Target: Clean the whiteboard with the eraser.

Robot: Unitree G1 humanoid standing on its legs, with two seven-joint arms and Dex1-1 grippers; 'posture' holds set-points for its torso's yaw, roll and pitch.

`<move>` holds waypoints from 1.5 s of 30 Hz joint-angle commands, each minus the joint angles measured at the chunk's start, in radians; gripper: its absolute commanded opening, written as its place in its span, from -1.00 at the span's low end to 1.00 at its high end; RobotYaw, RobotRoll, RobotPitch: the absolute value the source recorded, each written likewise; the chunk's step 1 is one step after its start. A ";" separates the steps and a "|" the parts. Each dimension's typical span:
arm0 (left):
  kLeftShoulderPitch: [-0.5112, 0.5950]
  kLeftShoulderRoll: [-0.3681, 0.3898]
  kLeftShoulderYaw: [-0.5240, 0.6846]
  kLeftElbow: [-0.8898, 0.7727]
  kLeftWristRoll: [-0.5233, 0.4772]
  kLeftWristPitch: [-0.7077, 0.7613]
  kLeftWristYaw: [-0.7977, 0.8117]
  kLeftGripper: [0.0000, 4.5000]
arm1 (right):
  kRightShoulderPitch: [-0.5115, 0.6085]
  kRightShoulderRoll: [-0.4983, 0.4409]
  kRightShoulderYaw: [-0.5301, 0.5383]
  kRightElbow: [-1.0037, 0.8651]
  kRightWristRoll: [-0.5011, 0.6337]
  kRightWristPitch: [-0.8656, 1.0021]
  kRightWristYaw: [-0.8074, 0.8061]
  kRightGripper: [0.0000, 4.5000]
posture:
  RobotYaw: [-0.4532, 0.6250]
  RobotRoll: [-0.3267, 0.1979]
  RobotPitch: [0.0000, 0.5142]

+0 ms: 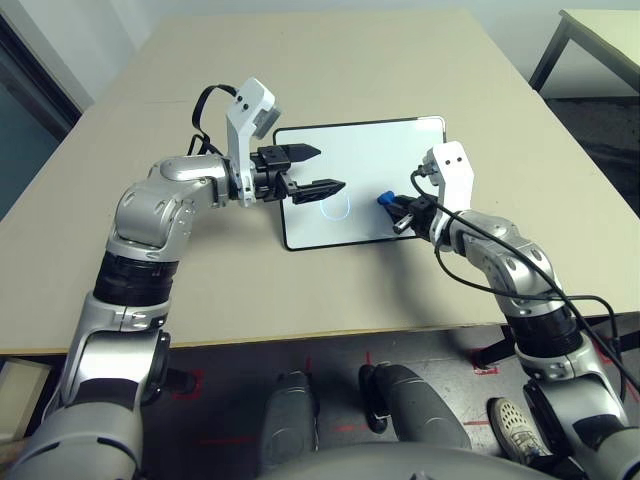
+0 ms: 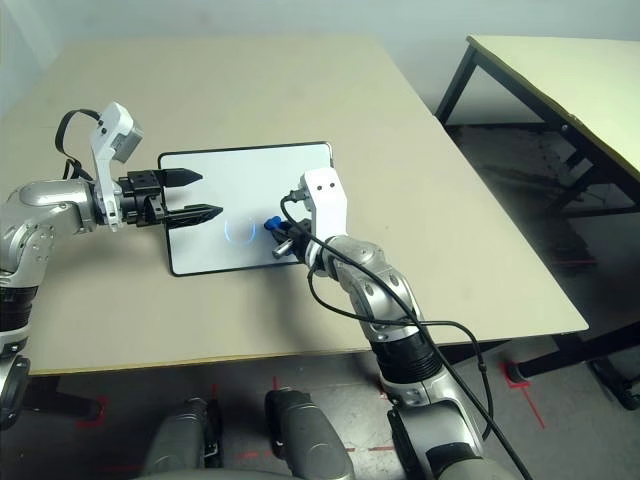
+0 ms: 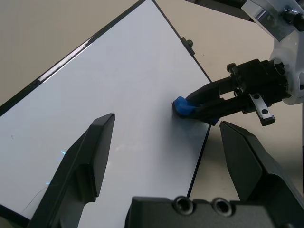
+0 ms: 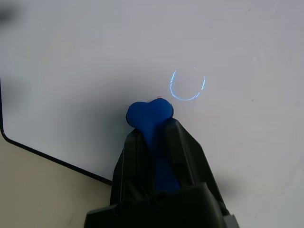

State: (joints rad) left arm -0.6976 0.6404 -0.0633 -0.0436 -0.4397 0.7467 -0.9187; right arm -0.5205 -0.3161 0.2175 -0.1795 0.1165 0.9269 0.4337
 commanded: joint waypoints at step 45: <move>-0.028 -0.094 0.100 -0.097 -0.107 0.102 0.121 1.00 | -0.293 -0.100 -0.457 -0.175 0.374 0.499 0.155 -0.76 | -0.18 0.25 -0.47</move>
State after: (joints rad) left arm -0.7145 0.5463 0.0064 -0.1062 -0.5223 0.8229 -0.8174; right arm -0.7935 -0.3973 -0.1690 -0.3333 0.4476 1.3884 0.5806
